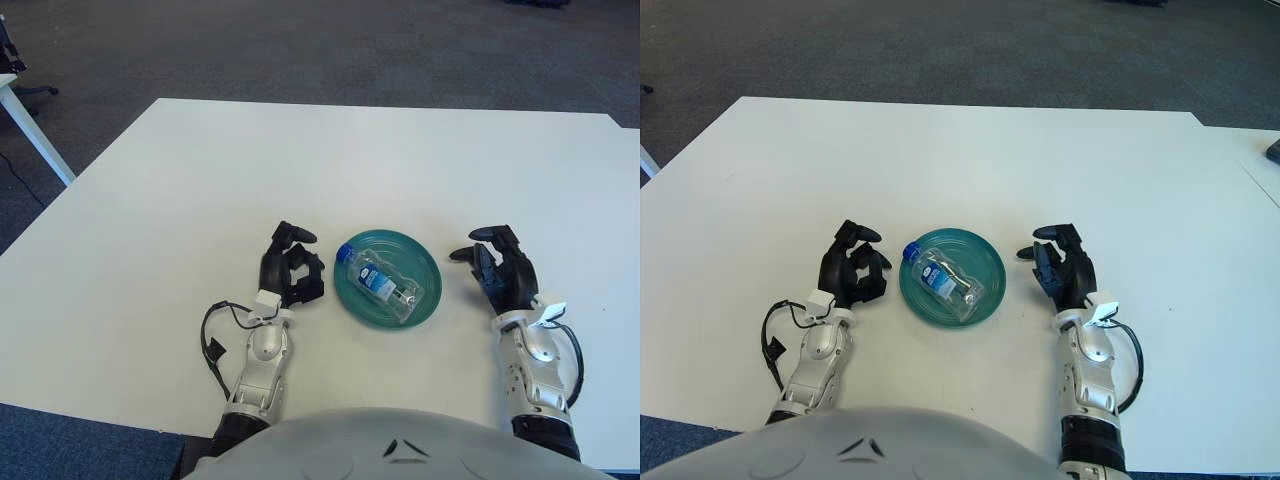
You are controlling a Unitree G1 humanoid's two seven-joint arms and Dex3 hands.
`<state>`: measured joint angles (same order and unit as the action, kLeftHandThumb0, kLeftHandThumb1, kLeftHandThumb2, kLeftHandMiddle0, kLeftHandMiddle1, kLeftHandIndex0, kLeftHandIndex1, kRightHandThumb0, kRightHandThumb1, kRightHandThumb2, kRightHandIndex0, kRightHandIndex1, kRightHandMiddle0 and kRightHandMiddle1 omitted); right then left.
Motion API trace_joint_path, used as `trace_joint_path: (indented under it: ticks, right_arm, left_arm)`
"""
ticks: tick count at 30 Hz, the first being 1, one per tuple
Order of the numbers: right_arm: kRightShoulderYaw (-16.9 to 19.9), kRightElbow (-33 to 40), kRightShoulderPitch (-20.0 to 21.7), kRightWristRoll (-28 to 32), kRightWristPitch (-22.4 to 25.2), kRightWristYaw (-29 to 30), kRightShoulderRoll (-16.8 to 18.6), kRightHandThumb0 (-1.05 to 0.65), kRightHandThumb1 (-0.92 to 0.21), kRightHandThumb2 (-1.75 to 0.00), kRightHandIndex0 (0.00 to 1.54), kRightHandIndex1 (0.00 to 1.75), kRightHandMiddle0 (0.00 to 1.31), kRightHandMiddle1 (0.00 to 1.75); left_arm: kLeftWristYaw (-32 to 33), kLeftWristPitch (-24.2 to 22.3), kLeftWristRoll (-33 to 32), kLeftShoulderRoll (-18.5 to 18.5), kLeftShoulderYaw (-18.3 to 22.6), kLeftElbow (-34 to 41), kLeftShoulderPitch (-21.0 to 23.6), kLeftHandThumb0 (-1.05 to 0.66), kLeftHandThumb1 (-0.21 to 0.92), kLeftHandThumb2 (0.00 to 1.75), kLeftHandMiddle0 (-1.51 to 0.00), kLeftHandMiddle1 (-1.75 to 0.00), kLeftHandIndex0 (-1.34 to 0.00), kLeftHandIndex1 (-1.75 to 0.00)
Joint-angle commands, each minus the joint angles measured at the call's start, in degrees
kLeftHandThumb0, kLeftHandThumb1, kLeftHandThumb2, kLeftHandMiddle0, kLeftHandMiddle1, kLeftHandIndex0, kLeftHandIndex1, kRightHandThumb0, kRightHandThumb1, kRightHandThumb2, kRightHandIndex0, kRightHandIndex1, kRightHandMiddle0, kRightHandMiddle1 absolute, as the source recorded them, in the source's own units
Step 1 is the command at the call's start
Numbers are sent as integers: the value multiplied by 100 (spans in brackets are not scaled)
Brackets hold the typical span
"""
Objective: Put the bottle into the plate.
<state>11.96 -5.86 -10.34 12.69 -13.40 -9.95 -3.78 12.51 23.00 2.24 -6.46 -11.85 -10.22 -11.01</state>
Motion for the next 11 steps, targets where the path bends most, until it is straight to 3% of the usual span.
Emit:
trace_joint_path:
  ticks: [1,11]
  right_arm:
    - [-68,-170,-196,-2,218,27,90,-1,-92,-38,44,142,18,162]
    - [-256,7,-370,-98,322,73,157,-1,-92,-39,44,142,15,164]
  left_arm:
    - [19,-341,-24,-297,-53,-157,-312,-45,42,118,-87,-150,-53,-175]
    - [-115,-257,-120,-259,-69,-185,-338,-43,48,111,-80,-147,-49,-175]
